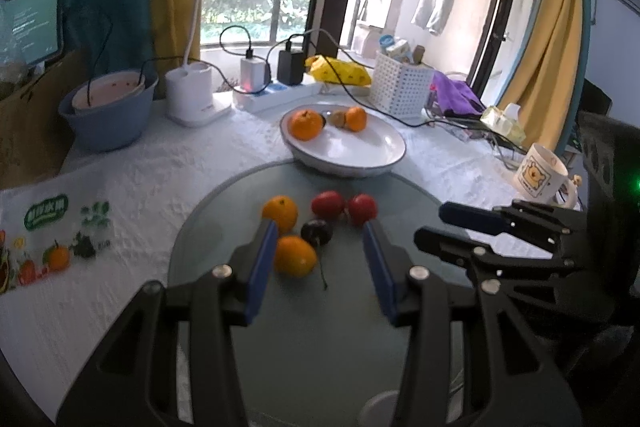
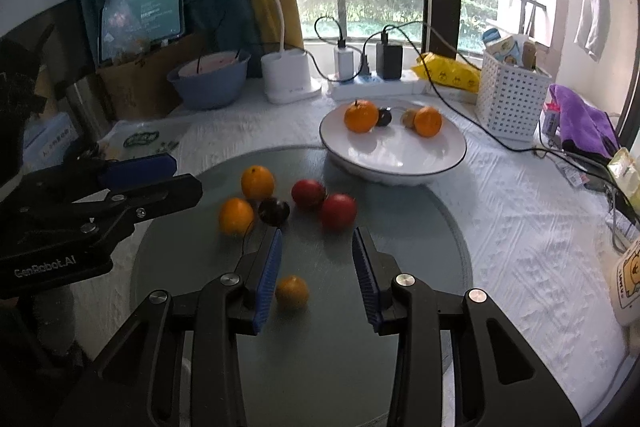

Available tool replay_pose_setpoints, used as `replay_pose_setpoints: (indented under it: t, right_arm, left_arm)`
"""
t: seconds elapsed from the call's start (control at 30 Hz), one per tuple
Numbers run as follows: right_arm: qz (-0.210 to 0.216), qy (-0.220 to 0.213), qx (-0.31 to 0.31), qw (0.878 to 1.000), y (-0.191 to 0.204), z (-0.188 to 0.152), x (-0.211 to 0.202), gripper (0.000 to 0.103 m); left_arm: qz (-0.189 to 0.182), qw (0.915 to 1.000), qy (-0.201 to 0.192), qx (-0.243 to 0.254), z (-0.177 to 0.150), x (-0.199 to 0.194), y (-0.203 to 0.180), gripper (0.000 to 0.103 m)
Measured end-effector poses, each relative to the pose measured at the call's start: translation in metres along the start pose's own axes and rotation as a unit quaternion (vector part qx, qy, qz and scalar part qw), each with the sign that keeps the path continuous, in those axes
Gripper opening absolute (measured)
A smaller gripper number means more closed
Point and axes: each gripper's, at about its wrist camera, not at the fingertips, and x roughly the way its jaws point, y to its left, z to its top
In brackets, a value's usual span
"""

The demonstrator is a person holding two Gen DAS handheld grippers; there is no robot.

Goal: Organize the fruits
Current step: 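Move both open tools back over the turntable fruits, then grasp another small brown round fruit with the right tool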

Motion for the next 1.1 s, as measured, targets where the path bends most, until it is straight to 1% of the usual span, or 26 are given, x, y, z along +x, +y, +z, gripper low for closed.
replay_pose_setpoints:
  t: [0.2, 0.33, 0.57, 0.77, 0.8, 0.9, 1.1]
  right_arm:
    - [0.004, 0.027, -0.005, 1.000, 0.007, -0.012, 0.010, 0.039]
    - [0.007, 0.052, -0.002, 0.999, 0.011, -0.022, 0.022, 0.039]
    - [0.013, 0.077, -0.005, 0.997, 0.017, -0.033, 0.036, 0.039]
    - [0.010, 0.082, -0.008, 0.997, 0.018, -0.034, 0.043, 0.038]
    - [0.010, 0.082, -0.009, 0.997, 0.018, -0.033, 0.044, 0.032]
    - [0.009, 0.081, -0.009, 0.997, 0.017, -0.031, 0.045, 0.026]
    - [0.009, 0.075, -0.010, 0.997, 0.011, -0.025, 0.045, 0.026]
  left_arm:
    - [0.004, 0.9999, 0.011, -0.008, -0.013, 0.002, 0.007, 0.046]
    - [0.004, 0.9997, 0.019, -0.013, -0.021, 0.005, 0.011, 0.046]
    - [0.006, 0.9993, 0.034, -0.017, -0.033, 0.013, 0.014, 0.046]
    - [0.010, 0.9988, 0.043, -0.020, -0.034, 0.018, 0.020, 0.046]
    - [0.010, 0.9988, 0.044, -0.020, -0.034, 0.019, 0.020, 0.046]
    - [0.010, 0.9986, 0.048, -0.019, -0.032, 0.024, 0.021, 0.046]
    - [0.010, 0.9978, 0.060, -0.028, -0.028, 0.039, 0.023, 0.046]
